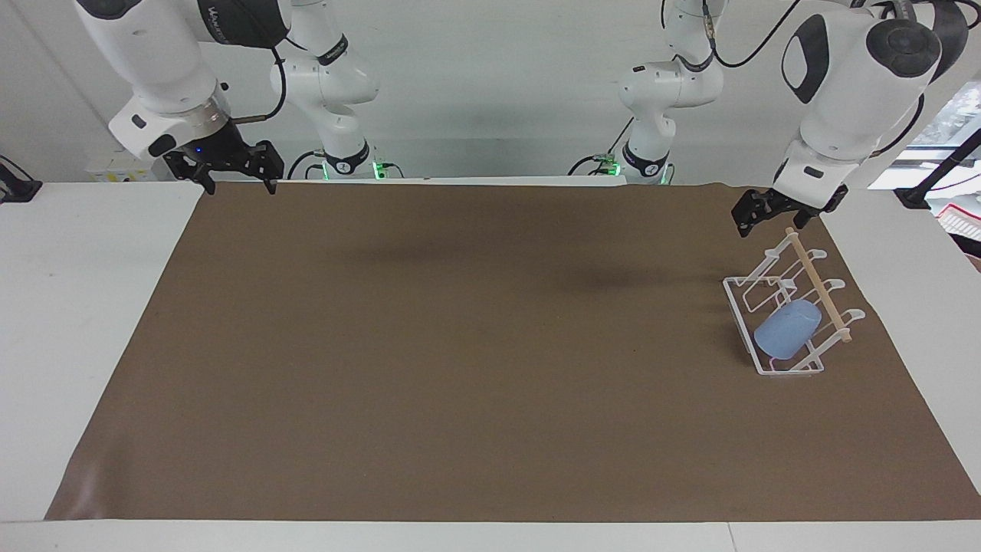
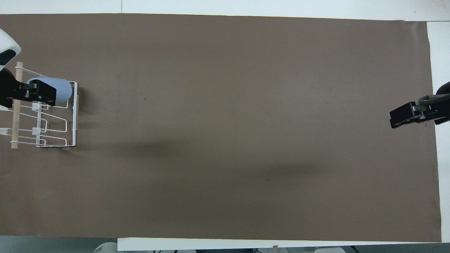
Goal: Hang cup on cup holder
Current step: 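Lower the cup onto the rack peg and release with the left gripper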
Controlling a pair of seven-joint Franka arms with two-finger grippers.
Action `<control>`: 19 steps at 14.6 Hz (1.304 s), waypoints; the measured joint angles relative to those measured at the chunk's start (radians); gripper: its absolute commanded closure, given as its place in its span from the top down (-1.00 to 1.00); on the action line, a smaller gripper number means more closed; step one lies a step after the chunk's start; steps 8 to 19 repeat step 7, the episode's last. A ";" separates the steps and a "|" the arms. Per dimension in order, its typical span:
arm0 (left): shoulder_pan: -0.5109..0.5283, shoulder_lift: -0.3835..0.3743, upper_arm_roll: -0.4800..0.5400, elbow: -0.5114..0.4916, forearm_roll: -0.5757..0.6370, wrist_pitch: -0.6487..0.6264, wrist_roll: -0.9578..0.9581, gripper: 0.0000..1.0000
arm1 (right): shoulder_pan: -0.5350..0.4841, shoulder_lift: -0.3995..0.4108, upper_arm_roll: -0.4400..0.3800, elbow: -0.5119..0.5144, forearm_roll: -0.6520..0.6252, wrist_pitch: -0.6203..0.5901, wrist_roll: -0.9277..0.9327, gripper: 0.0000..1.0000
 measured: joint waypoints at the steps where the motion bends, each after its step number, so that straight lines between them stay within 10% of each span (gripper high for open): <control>1: -0.014 0.001 0.016 0.015 -0.022 -0.002 0.018 1.00 | 0.000 0.000 0.000 0.000 0.000 0.000 0.000 0.99; 19: -0.045 0.037 0.061 0.094 -0.100 -0.008 0.067 1.00 | 0.000 0.000 0.000 0.000 0.000 0.000 0.000 0.99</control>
